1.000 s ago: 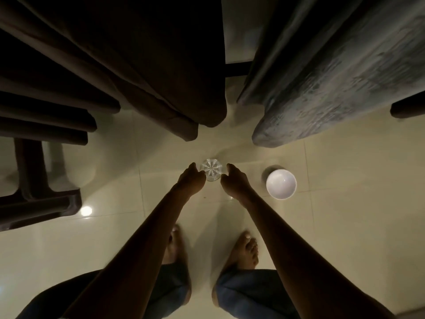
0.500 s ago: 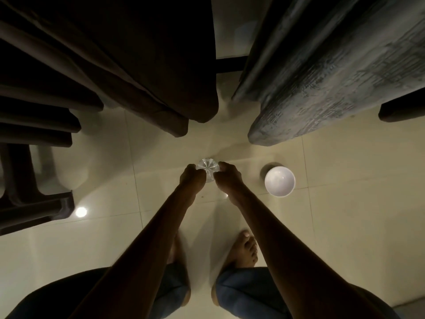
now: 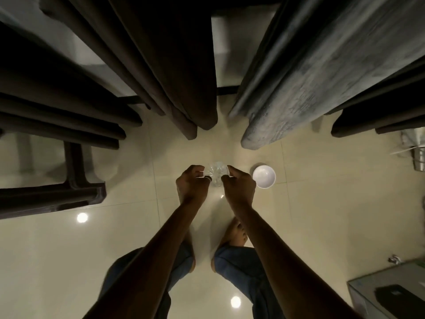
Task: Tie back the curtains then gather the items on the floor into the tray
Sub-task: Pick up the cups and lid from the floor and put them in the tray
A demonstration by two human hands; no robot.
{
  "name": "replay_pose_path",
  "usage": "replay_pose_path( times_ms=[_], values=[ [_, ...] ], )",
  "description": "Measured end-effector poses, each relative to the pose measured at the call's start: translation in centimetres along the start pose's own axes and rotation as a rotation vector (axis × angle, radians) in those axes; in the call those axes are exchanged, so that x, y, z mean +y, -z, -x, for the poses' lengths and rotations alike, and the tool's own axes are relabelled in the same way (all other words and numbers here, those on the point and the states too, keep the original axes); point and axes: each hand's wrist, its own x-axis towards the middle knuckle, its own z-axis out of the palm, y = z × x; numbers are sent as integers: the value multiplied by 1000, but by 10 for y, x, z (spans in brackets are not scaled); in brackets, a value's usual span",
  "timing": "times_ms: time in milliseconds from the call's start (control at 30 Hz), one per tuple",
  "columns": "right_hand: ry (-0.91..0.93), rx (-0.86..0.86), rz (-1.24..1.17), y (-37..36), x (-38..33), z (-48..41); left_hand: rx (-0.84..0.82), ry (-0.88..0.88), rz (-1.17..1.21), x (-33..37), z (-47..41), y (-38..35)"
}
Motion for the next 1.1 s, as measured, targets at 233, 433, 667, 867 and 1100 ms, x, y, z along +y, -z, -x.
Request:
replay_pose_path(
  times_ms=[233, 433, 667, 867, 1100],
  values=[
    [122, 3, -72, 75, -72, 96, 62, -126, -22, 56, 98, 77],
    [240, -57, -28, 142, -135, 179, 121, -170, 45, 107, 188, 144],
    [277, -5, -158, 197, -191, 267, 199, -217, 83, 153, 277, 206],
    [276, 0, -220, 210, -222, 319, 287, -140, 280, 171, 341, 238],
    [298, -35, -232, 197, -241, 365, 353, -127, 404, 157, 376, 275]
  ],
)
